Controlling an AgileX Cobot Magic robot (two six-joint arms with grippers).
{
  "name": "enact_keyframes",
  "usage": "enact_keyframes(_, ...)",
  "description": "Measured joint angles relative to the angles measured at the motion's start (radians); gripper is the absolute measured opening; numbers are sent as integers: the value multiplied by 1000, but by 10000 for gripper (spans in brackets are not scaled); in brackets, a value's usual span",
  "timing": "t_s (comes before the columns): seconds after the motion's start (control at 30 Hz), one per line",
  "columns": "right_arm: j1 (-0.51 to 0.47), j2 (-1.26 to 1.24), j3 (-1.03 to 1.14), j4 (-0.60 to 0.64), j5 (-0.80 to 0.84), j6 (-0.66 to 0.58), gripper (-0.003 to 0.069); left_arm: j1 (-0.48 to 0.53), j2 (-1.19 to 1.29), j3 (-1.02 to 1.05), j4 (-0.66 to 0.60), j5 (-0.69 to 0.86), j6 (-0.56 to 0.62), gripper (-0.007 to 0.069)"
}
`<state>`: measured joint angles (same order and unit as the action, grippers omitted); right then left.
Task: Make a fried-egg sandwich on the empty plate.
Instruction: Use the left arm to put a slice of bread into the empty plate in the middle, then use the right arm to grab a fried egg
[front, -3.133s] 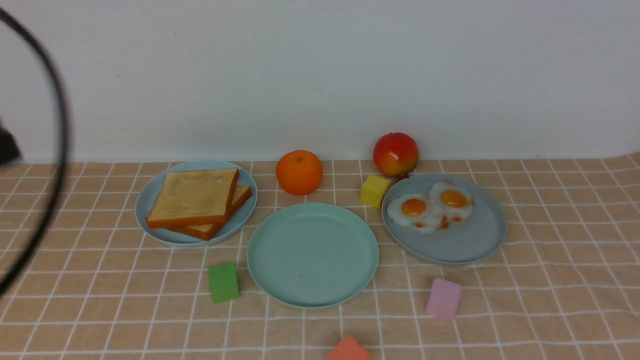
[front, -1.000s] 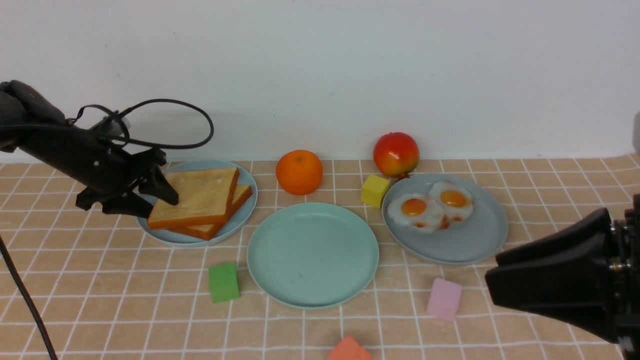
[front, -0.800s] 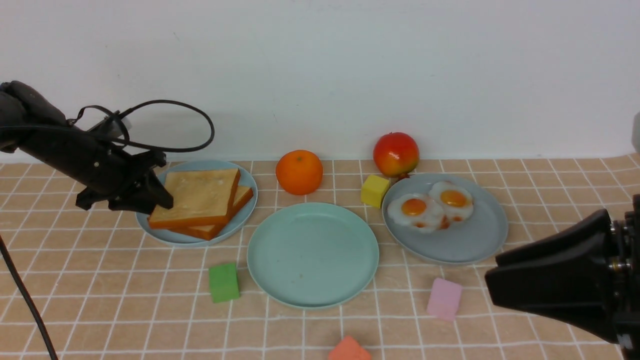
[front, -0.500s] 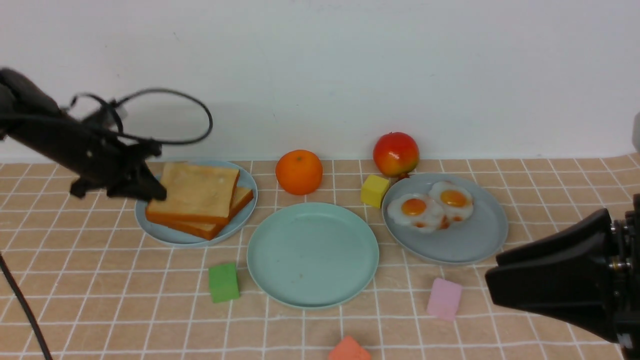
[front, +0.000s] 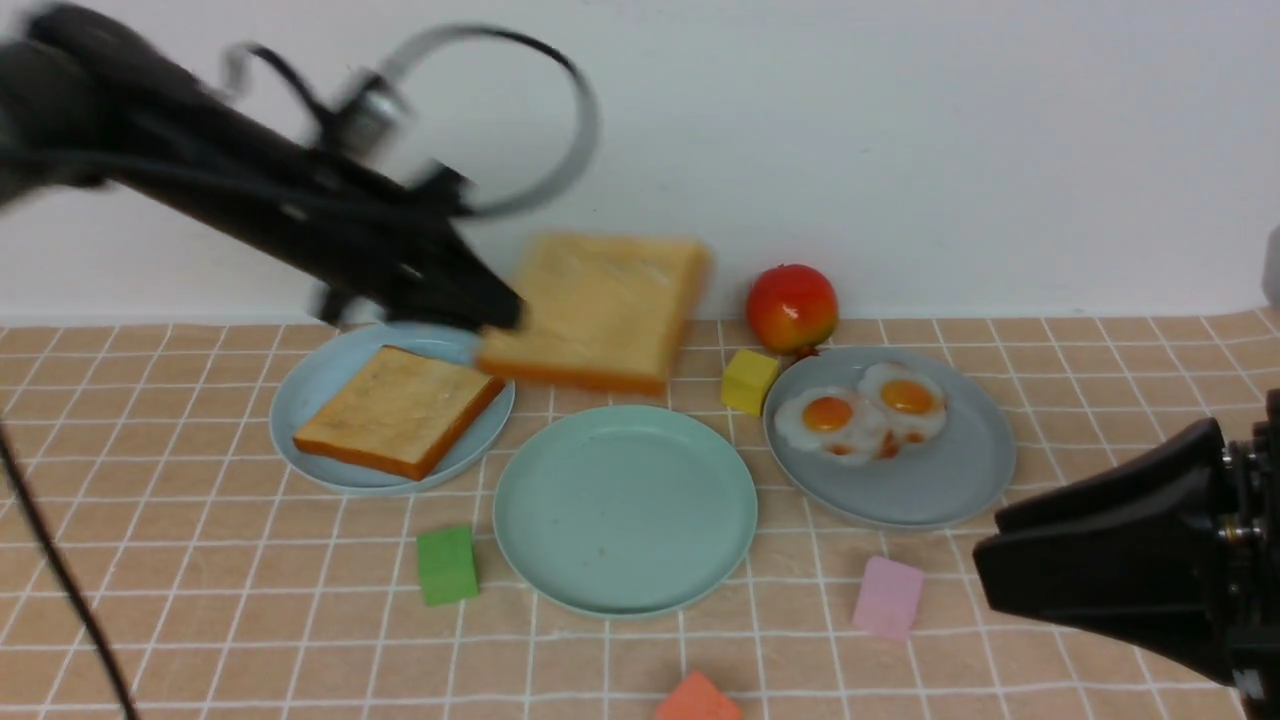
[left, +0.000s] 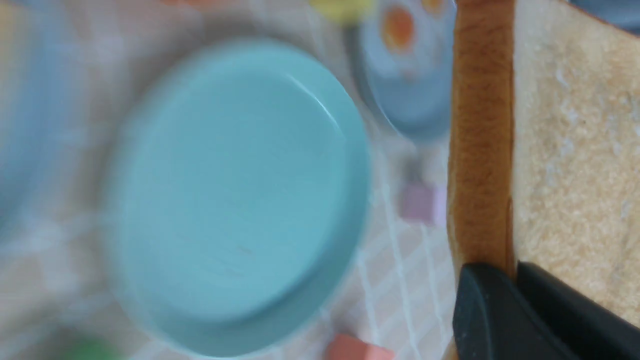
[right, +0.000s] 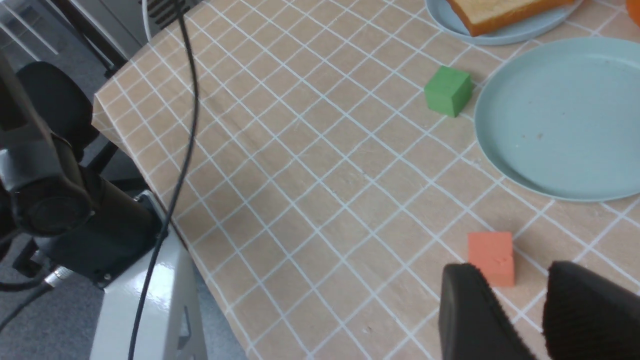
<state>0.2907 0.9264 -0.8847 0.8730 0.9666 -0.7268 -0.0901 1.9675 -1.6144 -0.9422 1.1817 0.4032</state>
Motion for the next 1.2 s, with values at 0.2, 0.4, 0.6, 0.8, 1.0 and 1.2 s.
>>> enact_keyframes(0.2, 0, 0, 0, -48, 0, 0, 241, -70, 0, 185, -13, -160, -13, 12)
enact_keyframes(0.4, 0, 0, 0, -59, 1, -1, 241, -71, 0, 299, -13, -354, -33, 12)
enact_keyframes(0.6, 0, 0, 0, -59, 1, -1, 241, -71, 23, 321, -21, -429, -39, 15)
enact_keyframes(0.8, 0, 0, 0, -61, -7, -1, 241, -72, 46, 321, -20, -412, -43, 83)
enact_keyframes(1.0, 0, 0, 0, -61, -15, 0, 241, -72, 29, 321, -19, -401, -43, 301)
enact_keyframes(1.2, 0, 0, 0, -61, -15, 0, 241, -68, -41, 310, -2, -352, -43, 488)
